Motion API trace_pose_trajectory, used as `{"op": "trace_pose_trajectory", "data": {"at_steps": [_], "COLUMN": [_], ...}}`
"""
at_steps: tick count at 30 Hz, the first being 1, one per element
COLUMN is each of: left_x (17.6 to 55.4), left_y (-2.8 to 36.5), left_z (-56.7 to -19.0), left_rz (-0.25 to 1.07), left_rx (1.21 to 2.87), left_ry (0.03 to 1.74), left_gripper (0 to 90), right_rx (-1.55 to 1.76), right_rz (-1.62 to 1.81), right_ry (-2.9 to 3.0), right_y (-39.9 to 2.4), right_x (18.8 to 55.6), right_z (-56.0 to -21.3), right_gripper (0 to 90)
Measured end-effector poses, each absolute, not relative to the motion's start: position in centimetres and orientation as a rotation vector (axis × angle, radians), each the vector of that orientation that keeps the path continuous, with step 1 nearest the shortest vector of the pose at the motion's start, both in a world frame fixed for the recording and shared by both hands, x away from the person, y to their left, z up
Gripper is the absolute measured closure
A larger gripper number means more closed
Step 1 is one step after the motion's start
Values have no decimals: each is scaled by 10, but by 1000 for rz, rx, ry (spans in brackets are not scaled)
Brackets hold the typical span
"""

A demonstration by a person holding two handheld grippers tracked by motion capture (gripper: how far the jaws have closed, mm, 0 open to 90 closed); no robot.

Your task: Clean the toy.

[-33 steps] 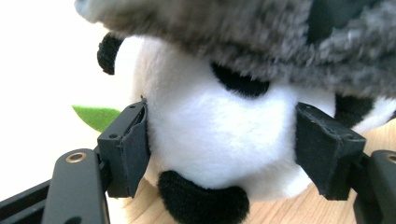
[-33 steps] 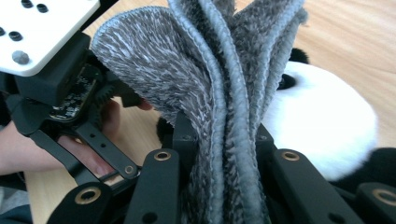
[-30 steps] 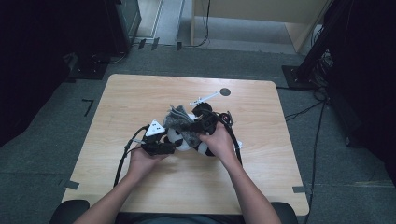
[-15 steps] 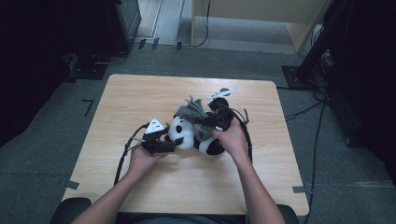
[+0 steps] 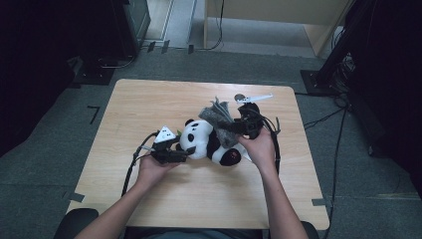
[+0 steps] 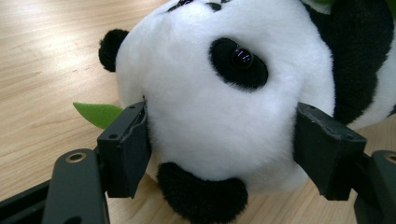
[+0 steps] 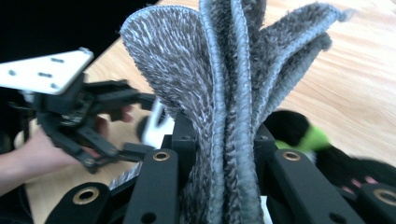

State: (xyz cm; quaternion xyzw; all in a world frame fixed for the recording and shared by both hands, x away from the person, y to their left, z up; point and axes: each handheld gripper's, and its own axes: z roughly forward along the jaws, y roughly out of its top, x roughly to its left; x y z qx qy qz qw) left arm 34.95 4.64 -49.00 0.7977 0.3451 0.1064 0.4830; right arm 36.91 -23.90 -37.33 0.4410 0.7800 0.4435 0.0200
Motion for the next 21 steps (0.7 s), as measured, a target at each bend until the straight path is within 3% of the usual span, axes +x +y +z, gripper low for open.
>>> {"op": "trace_pose_trajectory", "data": {"at_steps": [5, 12, 15, 21], "left_x": [349, 348, 349, 350], "left_y": [46, 46, 46, 44], "left_z": [-490, -491, -492, -491], "left_rz": [266, 270, 266, 269], "left_rx": [1940, 1917, 1917, 1937], "left_ry": [843, 850, 854, 860], "left_gripper": [253, 253, 253, 254], "right_rx": [1265, 1264, 1265, 1223], "right_rz": [1363, 1267, 1257, 1170], "right_ry": [2474, 2602, 2622, 2593], "right_y": [-204, -166, -163, -174], "right_x": [364, 372, 376, 373], "right_z": [-372, -400, -412, -404], "right_gripper": [726, 726, 728, 724]}}
